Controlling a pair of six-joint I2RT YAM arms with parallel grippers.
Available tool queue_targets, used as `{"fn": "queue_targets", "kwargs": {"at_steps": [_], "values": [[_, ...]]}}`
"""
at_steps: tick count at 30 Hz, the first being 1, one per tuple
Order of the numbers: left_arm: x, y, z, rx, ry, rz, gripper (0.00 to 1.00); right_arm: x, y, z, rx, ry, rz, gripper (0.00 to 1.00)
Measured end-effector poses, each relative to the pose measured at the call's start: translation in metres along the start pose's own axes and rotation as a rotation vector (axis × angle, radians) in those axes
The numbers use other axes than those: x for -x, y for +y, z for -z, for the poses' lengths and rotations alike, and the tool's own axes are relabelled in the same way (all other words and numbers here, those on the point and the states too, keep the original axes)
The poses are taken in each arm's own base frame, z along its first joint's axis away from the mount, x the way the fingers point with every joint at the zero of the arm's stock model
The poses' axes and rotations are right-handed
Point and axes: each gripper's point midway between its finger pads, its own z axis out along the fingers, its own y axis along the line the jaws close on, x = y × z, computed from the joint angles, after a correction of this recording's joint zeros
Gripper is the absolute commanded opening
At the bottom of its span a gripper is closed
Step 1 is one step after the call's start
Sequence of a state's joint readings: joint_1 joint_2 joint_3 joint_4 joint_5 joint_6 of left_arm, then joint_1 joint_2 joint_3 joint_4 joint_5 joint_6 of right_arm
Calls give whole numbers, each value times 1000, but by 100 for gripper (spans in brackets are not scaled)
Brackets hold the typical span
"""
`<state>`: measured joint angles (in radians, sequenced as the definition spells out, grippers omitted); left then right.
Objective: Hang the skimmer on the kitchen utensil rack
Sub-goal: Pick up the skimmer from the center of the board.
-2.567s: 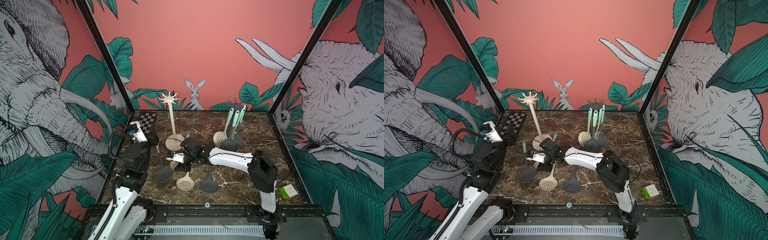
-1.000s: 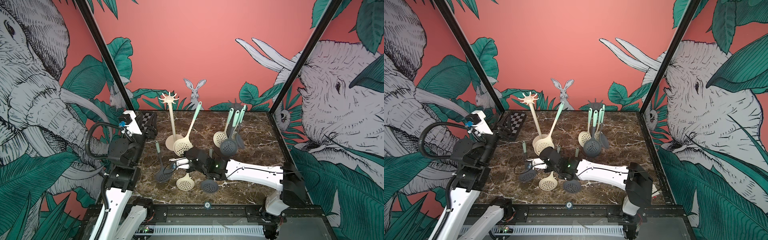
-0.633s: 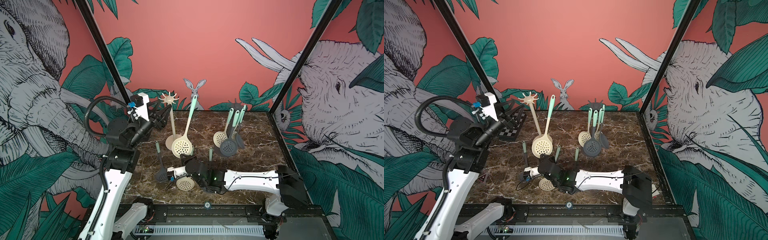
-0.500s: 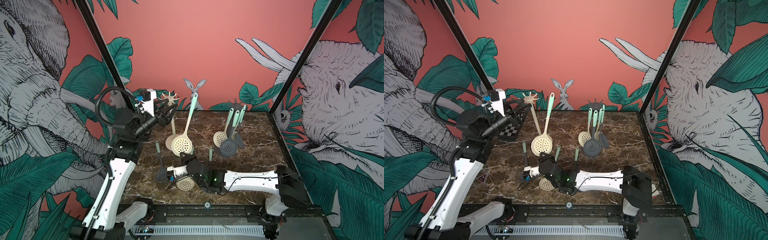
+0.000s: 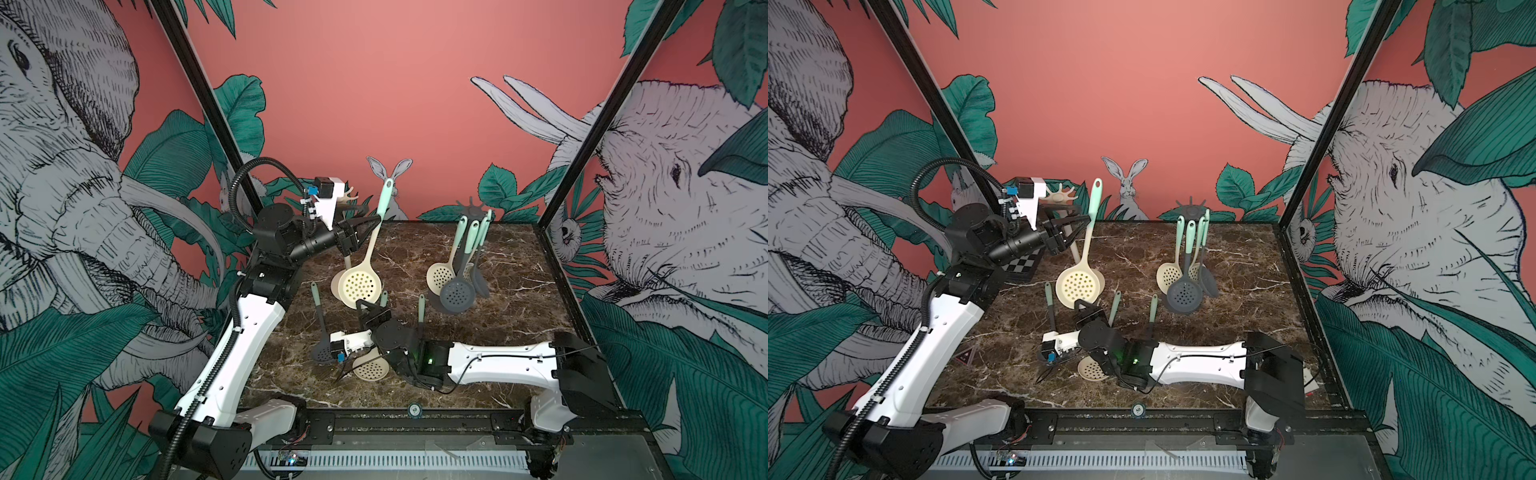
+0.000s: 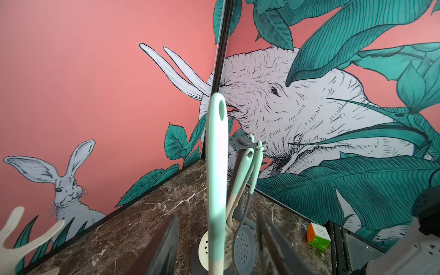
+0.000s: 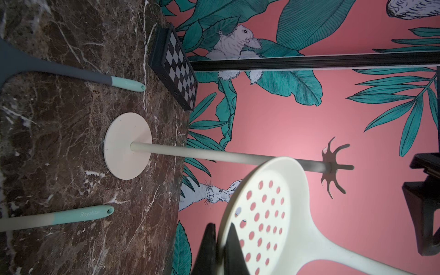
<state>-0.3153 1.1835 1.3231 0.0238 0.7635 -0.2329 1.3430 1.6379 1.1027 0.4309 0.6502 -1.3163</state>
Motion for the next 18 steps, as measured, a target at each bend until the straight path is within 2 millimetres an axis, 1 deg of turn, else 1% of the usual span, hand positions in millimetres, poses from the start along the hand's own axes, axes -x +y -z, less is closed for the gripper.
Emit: {"fn": "queue_targets", "kwargs": {"at_steps": [3,7,8,10,12,15,16,17,18], "values": [[-6,-2,-5,-17,18,3,51,1,-3,0,-6,-1,-4,0],[-16,3,-12,-21,45,23,50,1,-5,0,-11,-3,-9,0],[-19,4,-14,-21,51,28,47,1,-5,0,-11,-4,-9,0],[-23,7,-16,-20,60,36,40,2,-5,0,-11,-5,-9,0],[-26,9,-19,-19,67,41,29,2,-5,0,-11,-5,-9,0],[-28,11,-20,-18,71,44,5,2,-5,0,-9,-6,-13,0],[-28,11,-20,-18,72,47,0,2,-5,0,-9,-9,-17,0],[-28,11,-20,-21,73,50,0,3,-5,0,-9,-13,-27,0],[-28,11,-20,-20,72,51,0,3,-5,0,-10,-16,-41,4]]}}
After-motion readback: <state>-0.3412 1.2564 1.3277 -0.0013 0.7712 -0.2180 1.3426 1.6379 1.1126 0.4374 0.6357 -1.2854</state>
